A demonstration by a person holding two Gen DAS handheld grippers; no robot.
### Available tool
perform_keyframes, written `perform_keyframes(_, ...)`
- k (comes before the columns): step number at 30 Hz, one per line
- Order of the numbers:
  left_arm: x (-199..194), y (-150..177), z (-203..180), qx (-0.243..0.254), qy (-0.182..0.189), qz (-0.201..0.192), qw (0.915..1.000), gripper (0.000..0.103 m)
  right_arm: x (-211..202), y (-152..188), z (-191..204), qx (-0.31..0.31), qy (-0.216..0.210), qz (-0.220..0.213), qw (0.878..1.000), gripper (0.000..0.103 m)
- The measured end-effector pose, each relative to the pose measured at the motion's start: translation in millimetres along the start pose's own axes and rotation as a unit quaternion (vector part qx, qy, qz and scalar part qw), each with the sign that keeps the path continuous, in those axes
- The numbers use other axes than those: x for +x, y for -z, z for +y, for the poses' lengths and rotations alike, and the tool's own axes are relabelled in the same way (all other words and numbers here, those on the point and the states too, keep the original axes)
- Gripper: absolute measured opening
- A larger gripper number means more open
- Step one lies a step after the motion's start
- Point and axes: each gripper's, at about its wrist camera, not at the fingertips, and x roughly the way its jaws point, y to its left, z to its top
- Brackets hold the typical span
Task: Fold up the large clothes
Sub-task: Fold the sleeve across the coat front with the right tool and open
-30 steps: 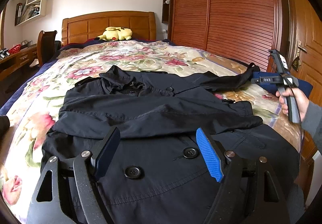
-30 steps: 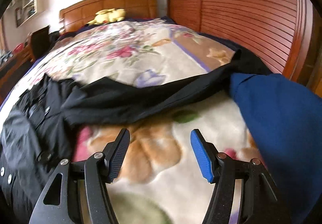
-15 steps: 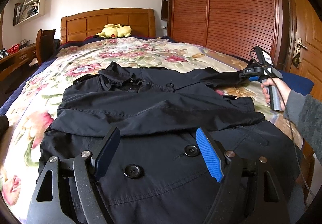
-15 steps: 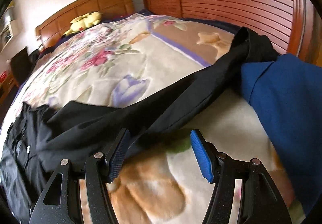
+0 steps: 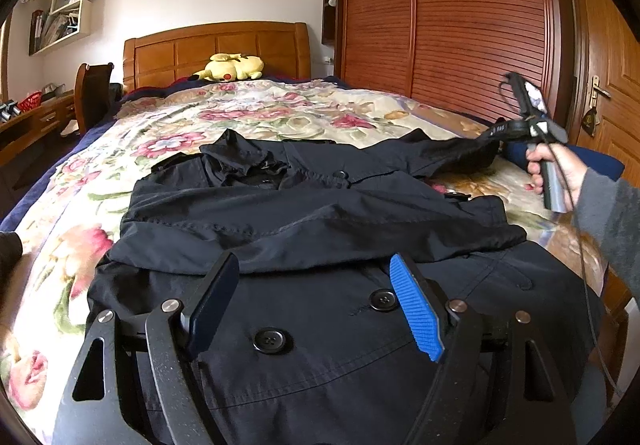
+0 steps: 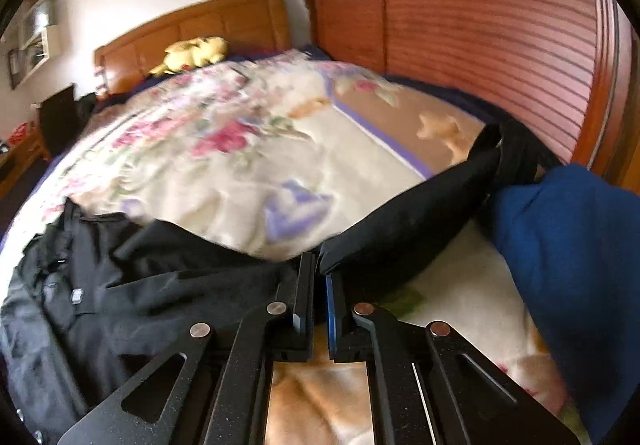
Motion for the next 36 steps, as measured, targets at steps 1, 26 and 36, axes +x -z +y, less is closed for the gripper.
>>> perform_keyframes(1,-1,0,0,0.001,-0.002,-0.001,1.0000,0.079,-9,1,6,-0.007,-0.007,-0.006,1.000,0.004)
perform_keyframes(26,-25,2,26,-0.016,-0.029,-0.023,0.9992,0.079,-126,85,157,-0.194,-0.192,0.012,0.962,0.005)
perform_keyframes(36,-26,2,32,-0.017,-0.033,-0.024,0.9990,0.079,-102,109,184,-0.227,-0.179,0.042,0.956,0.011)
